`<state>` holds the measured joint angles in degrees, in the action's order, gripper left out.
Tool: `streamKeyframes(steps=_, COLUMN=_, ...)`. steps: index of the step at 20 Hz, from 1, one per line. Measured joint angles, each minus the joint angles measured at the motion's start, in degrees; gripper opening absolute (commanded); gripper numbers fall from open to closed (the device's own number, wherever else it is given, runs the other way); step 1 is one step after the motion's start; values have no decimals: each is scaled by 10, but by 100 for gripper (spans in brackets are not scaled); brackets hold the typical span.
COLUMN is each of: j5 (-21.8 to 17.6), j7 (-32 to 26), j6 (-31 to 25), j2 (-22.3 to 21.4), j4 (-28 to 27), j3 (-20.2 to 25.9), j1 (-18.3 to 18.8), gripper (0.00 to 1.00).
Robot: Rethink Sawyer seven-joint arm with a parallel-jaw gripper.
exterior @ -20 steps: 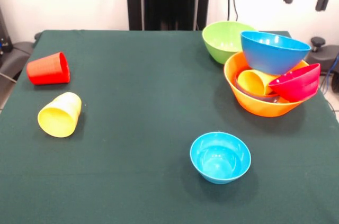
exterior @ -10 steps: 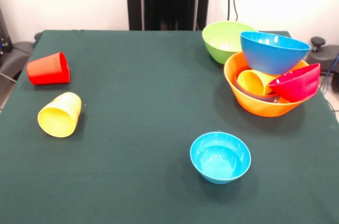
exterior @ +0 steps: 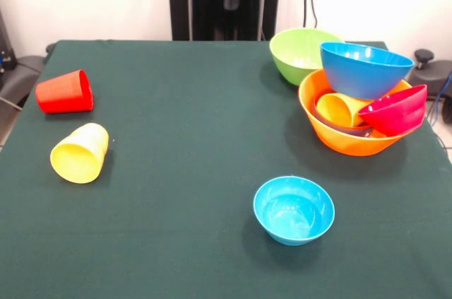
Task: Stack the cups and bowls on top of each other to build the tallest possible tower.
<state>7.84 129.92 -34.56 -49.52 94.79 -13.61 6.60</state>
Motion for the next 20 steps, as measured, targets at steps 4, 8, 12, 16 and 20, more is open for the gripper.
streamKeyframes(steps=4, j5=-29, j7=-3, j6=12, j2=11, j4=1, j3=22, j1=12, gripper=100)
streamKeyframes(steps=8, j5=-49, j7=-3, j6=36, j2=25, j4=1, j3=48, j1=12, gripper=100)
streamKeyframes(steps=12, j5=-65, j7=-3, j6=49, j2=38, j4=1, j3=76, j1=16, gripper=100)
streamKeyframes(steps=16, j5=-79, j7=-3, j6=51, j2=51, j4=1, j3=96, j1=21, gripper=100)
streamKeyframes(steps=20, j5=-96, j7=-3, j6=51, j2=70, j4=-2, j3=108, j1=21, gripper=100)
